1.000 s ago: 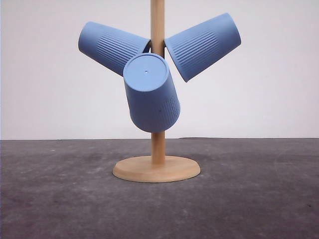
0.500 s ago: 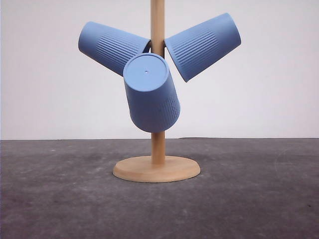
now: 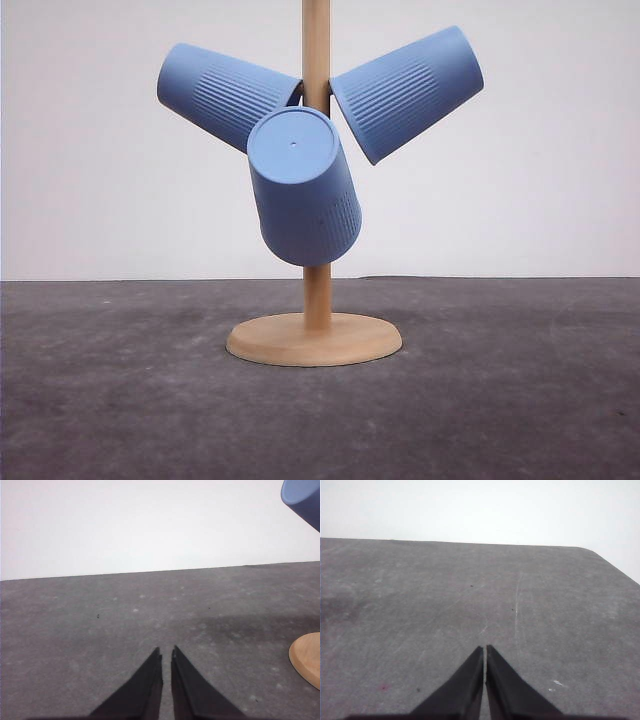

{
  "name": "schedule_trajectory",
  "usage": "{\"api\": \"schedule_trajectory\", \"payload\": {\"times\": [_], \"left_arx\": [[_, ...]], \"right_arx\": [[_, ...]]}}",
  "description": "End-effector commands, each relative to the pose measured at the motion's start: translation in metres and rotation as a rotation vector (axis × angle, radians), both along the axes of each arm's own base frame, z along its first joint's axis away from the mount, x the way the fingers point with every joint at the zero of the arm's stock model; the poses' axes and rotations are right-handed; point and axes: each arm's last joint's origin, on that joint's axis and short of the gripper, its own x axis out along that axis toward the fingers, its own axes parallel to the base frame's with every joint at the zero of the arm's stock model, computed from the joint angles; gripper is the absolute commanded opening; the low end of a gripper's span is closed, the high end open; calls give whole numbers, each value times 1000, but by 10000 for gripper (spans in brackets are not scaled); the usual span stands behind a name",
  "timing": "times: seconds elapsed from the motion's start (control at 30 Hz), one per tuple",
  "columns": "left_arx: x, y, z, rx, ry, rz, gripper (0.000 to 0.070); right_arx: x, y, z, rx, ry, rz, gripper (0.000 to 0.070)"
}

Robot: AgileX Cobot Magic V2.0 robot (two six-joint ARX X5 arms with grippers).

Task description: Place three cups

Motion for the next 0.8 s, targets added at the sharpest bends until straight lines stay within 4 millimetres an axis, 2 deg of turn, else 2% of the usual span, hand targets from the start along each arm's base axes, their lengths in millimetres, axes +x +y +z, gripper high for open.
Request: {"api": "schedule_trajectory", "payload": {"times": [0.0, 0.77], "left_arx": [[1, 0, -4, -2, 5, 3, 22], [1, 0, -4, -2, 5, 3, 22]], "right_arx": [[0, 0, 1, -4, -11, 0, 4], [0, 0, 1, -4, -11, 0, 4]]}}
